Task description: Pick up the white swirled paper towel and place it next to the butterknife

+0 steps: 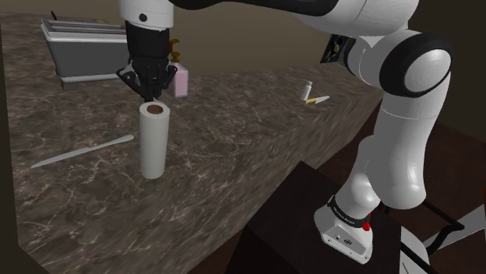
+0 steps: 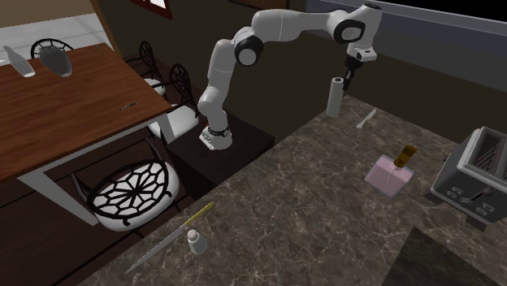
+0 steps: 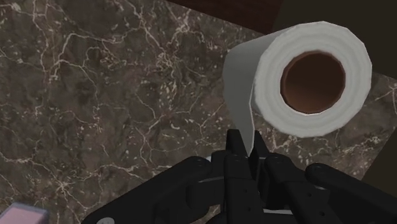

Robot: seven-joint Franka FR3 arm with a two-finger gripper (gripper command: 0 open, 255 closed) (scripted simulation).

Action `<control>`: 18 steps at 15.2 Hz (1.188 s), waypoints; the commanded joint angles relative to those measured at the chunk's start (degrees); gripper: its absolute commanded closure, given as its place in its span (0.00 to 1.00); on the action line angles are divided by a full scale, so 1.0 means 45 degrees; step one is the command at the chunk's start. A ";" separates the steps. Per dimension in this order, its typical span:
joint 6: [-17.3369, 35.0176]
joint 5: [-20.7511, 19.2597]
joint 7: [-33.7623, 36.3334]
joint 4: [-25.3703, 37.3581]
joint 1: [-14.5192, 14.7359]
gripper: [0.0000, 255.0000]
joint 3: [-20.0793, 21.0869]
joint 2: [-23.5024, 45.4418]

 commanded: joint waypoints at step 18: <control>-0.1999 -0.0125 0.0006 0.2485 0.0210 0.00 0.0012 0.0667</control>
